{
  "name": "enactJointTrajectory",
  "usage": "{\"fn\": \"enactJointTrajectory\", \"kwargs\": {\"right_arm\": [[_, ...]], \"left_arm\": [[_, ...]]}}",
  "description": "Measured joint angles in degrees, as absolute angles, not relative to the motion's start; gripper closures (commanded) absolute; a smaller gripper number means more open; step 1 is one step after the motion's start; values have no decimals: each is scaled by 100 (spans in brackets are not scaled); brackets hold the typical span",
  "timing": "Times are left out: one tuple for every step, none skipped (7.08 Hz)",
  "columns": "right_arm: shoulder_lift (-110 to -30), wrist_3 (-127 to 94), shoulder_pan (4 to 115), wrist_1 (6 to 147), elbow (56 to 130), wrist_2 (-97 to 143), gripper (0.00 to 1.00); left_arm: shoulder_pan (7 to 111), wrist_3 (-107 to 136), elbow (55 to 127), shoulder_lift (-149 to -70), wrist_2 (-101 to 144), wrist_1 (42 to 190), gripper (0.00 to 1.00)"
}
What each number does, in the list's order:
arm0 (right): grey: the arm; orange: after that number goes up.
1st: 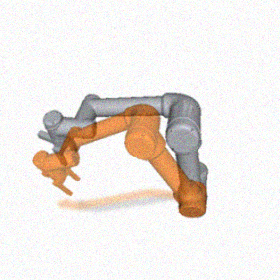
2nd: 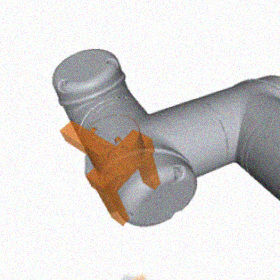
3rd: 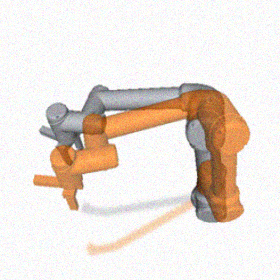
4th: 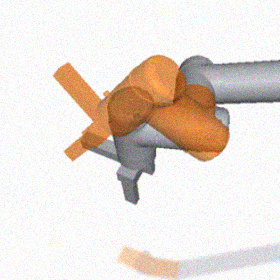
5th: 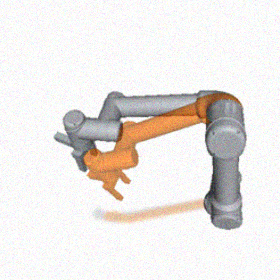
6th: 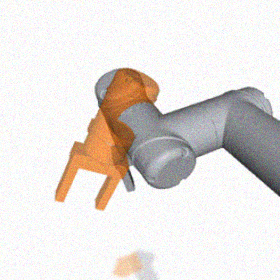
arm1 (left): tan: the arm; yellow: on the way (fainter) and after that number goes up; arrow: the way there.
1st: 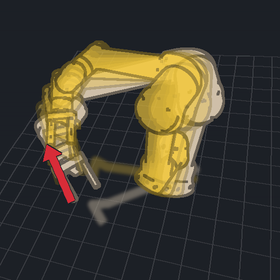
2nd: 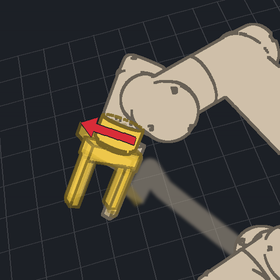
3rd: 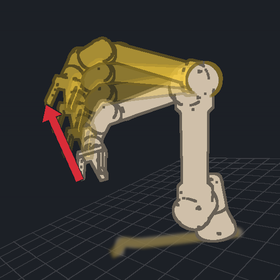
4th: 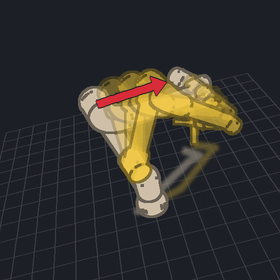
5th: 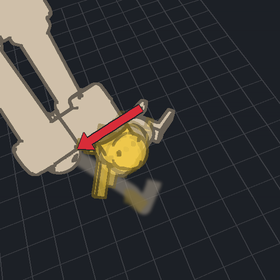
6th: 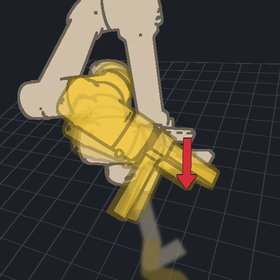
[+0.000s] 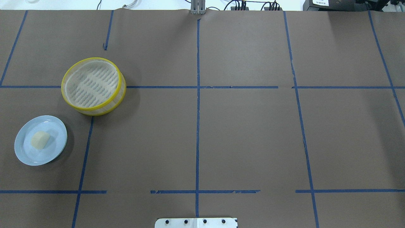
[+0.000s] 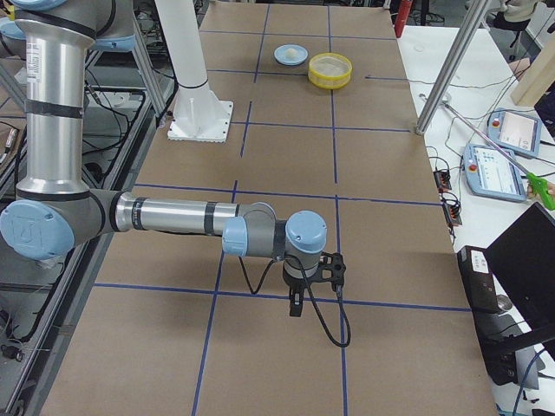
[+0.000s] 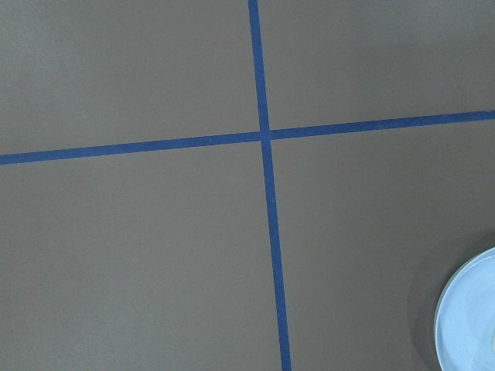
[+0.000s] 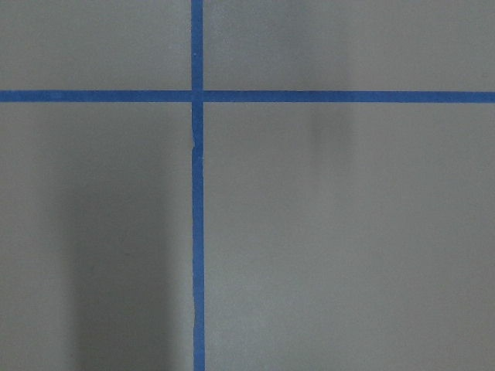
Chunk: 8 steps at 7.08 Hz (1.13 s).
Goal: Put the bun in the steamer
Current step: 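Move the left gripper toward the light blue plate with the white bun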
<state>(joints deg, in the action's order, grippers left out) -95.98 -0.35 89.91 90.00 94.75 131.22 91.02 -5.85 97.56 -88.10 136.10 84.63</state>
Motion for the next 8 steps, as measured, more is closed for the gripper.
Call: {"fn": "enactJointTrajectory", "kwargs": {"right_arm": [[-9598, -35, 8991, 9000, 9475, 13122, 0], [-9598, -35, 8991, 9000, 9475, 13122, 0], [-9598, -35, 8991, 9000, 9475, 13122, 0], [-9598, -35, 8991, 8998, 9475, 13122, 0], [-9598, -35, 8991, 8996, 9475, 13122, 0], [-9598, -35, 8991, 8998, 9475, 13122, 0], [-9598, -35, 8991, 8999, 9475, 13122, 0], [-9597, -35, 8991, 9000, 9475, 13122, 0]], "left_arm": [[9114, -592, 9765, -8796, 13627, 8462, 0], [9121, -596, 9790, -8791, 13688, 8465, 0], [9122, -587, 9828, -8804, 13751, 8452, 0], [9122, -572, 9835, -8814, 13772, 8458, 0], [9118, -559, 9847, -8835, 13789, 8493, 0], [9110, -562, 9931, -8845, 13793, 8568, 0], [9078, -584, 10004, -8829, 13797, 8790, 0], [9012, -592, 9999, -8792, 13804, 9200, 0]]}}
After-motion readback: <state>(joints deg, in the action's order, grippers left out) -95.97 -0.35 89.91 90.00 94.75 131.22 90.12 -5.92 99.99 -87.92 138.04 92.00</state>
